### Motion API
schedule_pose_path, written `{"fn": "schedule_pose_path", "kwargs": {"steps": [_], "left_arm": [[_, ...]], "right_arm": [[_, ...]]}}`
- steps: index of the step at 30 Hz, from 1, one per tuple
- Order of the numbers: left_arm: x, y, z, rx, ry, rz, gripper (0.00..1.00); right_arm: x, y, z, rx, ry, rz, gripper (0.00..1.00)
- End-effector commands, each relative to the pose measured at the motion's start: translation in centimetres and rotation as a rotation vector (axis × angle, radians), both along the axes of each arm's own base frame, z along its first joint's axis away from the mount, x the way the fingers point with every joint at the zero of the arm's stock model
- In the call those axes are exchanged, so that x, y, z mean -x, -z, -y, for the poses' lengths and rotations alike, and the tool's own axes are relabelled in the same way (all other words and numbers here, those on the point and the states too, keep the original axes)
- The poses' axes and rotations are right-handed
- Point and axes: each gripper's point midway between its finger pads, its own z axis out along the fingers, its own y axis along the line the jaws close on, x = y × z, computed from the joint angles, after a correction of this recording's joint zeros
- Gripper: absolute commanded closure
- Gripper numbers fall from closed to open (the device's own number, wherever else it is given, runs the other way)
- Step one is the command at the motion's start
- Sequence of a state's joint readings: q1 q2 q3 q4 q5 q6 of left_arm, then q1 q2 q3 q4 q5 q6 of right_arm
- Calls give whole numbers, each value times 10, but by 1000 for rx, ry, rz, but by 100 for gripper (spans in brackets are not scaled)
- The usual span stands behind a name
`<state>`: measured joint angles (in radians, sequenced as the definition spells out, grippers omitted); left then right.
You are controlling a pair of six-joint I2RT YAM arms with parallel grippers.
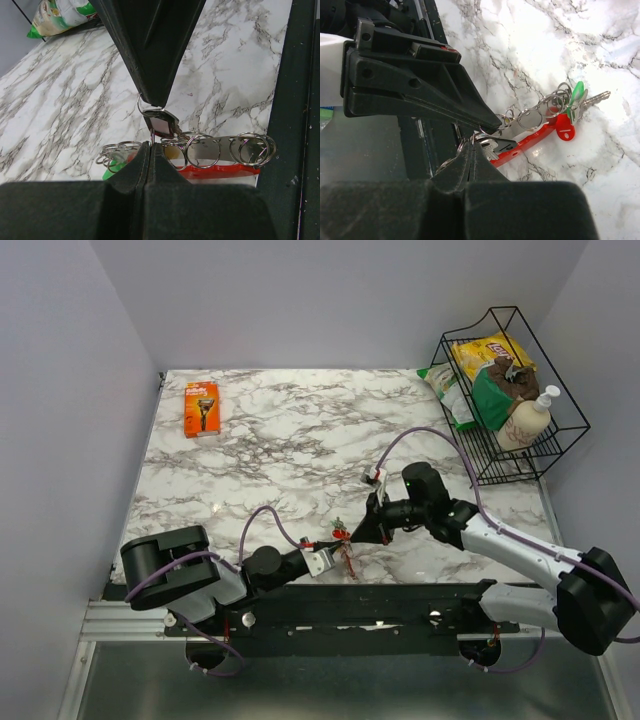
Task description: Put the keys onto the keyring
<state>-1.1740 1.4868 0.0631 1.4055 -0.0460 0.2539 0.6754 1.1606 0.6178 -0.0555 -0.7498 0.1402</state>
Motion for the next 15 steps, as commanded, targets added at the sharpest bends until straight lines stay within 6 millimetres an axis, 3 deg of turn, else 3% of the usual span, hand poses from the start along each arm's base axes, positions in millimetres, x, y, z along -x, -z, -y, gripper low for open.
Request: {"fn": "schedule_pose_path", "kwargs": {"steps": [1,15], "left_arm": [[14,-4,-36,69,-14,26,100],[15,-20,-42,118,-18,58,100]], "right_arm": [[-1,8,1,33,0,2,99],[-4,12,0,46,6,-3,99]]}}
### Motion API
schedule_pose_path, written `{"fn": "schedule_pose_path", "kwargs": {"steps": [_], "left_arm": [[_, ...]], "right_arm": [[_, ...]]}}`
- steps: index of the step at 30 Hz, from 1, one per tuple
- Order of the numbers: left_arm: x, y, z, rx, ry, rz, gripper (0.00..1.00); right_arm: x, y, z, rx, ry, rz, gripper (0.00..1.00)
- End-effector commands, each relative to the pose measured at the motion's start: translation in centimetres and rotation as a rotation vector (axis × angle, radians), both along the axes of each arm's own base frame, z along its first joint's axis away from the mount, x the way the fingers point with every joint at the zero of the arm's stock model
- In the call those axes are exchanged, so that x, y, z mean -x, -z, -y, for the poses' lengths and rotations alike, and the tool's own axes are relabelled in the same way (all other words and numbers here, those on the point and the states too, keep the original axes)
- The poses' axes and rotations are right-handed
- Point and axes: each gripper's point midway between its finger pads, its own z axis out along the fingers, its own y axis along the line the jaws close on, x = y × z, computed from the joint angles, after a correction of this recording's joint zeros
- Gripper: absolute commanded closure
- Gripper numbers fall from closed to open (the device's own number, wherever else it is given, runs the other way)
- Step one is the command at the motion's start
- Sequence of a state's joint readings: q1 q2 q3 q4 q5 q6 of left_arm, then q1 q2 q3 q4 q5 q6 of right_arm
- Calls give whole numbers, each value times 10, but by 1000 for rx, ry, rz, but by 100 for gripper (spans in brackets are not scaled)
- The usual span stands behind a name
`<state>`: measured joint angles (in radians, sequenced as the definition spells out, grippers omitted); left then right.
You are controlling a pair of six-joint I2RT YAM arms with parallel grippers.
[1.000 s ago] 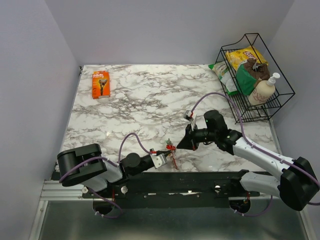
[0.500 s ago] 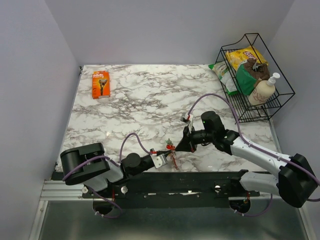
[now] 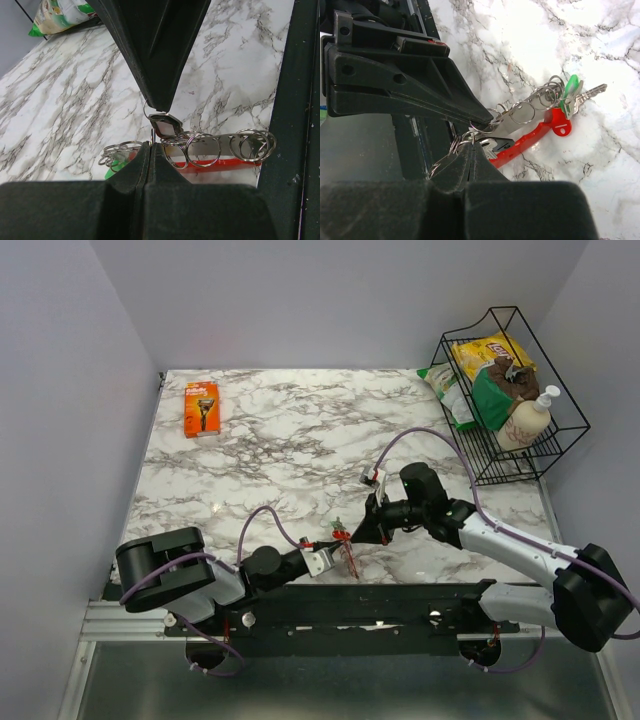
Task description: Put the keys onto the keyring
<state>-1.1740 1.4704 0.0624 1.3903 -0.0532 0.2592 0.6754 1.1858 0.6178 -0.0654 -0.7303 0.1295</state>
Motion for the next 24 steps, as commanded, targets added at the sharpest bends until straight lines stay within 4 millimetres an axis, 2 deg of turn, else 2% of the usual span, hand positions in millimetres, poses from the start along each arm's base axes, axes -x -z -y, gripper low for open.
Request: {"fn": "schedule_pose_path", "kwargs": {"steps": [1,14,24], "left_arm": [[16,-21,-41,125,-10,56,100],[17,-27,-39,149,-5,59,100],[18,-27,-39,147,2,60,100]], "right_arm": [[-1,1,-2,11,-9,6,99],[8,1,-6,-4,-47,-9,99],[10,14,-4,44,-44,-44,99]]}}
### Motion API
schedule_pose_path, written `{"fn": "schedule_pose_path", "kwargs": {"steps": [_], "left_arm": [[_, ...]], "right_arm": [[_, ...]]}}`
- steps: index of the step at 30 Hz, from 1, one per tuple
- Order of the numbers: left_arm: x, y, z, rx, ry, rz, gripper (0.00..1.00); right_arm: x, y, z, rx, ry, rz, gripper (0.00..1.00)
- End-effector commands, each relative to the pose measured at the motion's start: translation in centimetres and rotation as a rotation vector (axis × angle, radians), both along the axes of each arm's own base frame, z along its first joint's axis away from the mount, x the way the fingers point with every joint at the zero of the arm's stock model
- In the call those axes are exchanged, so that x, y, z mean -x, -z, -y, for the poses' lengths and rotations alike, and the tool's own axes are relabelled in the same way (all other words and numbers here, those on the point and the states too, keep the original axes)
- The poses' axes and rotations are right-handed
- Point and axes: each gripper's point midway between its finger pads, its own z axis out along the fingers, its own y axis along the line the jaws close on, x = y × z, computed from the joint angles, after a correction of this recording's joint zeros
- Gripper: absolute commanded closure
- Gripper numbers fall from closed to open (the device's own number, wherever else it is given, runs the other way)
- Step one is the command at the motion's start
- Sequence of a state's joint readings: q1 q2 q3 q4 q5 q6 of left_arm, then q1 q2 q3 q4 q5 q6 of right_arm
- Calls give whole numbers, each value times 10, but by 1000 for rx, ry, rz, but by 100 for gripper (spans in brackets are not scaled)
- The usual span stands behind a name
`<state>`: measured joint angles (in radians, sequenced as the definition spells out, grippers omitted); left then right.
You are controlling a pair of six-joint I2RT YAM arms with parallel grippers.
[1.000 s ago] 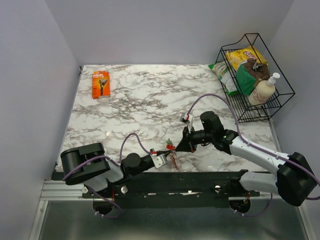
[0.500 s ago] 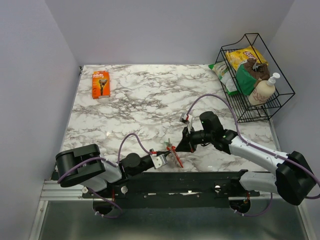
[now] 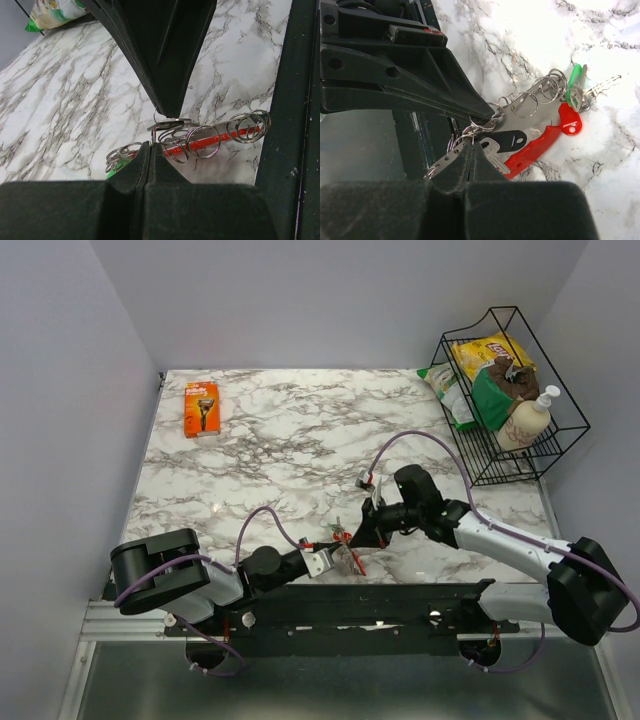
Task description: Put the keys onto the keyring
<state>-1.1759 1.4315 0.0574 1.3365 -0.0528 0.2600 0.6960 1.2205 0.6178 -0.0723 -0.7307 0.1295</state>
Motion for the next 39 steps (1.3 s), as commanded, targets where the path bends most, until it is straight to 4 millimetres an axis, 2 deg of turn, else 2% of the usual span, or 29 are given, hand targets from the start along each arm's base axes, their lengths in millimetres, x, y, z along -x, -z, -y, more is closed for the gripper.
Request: {"fn": "schedule_pose_path", "kwargs": {"steps": [1,16,25,36,39], "left_arm": [[16,-30,-36,167,1,68,100],[18,-25,-37,150,13,68,100],[24,-25,-33,143,54,76,100],[27,-33,-39,167,58,103,100],[34,-34,-38,170,93,107,100]], "right_arm": [[3,3,-2,16,-26,-11,99],[3,-2,-6,3,-44,4,99],[4,2,-8,13,-56,-15,99],[-1,6,-8,34,-36,-18,99],[0,7,-8,33,-39,-23,99]]}}
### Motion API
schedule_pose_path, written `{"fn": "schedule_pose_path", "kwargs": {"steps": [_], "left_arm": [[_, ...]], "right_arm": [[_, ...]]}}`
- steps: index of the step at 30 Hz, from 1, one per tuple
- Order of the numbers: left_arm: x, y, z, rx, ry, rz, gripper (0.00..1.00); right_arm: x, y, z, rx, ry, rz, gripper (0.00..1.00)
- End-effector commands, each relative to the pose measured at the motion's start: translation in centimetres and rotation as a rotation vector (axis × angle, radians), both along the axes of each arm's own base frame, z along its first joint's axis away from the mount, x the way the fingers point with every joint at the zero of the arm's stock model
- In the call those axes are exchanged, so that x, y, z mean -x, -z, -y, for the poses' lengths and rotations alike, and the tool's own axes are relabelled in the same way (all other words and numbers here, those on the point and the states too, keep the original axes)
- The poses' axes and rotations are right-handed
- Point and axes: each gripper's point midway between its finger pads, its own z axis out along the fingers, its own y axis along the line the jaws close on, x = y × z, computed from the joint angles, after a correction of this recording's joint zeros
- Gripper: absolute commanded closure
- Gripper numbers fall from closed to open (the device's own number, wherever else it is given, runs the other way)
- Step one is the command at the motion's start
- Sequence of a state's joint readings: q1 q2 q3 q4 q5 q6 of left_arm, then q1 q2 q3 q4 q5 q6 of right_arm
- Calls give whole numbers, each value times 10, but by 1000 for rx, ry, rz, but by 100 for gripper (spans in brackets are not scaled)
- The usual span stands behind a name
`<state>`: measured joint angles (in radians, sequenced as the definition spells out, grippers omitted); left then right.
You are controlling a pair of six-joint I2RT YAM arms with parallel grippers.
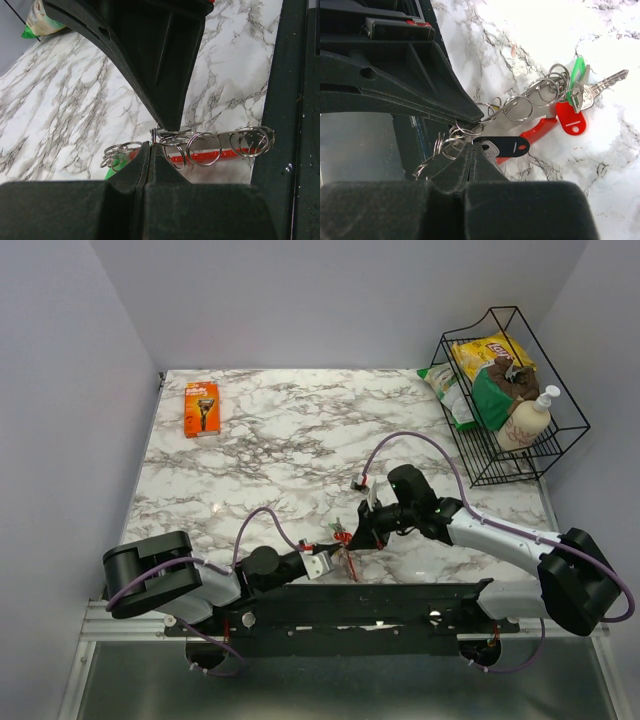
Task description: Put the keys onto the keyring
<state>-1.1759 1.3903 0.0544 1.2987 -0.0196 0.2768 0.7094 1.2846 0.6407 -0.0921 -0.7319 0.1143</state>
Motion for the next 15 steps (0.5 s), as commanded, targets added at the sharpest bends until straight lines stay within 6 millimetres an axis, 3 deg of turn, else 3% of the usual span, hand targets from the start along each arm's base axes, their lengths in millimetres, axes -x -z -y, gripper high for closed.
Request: {"fn": "schedule_pose_path", "kwargs": {"steps": [1,10,15], "left_arm": [[29,-32,-39,181,63,89,100],[35,-37,-34,197,107,98,100],[32,-27,-38,162,83,82,100]], "right_arm": [[-1,-5,-5,-6,-21,9,99],[2,-9,-6,-23,-38,10,99],[4,-25,-3,-64,-37,63,99]]}}
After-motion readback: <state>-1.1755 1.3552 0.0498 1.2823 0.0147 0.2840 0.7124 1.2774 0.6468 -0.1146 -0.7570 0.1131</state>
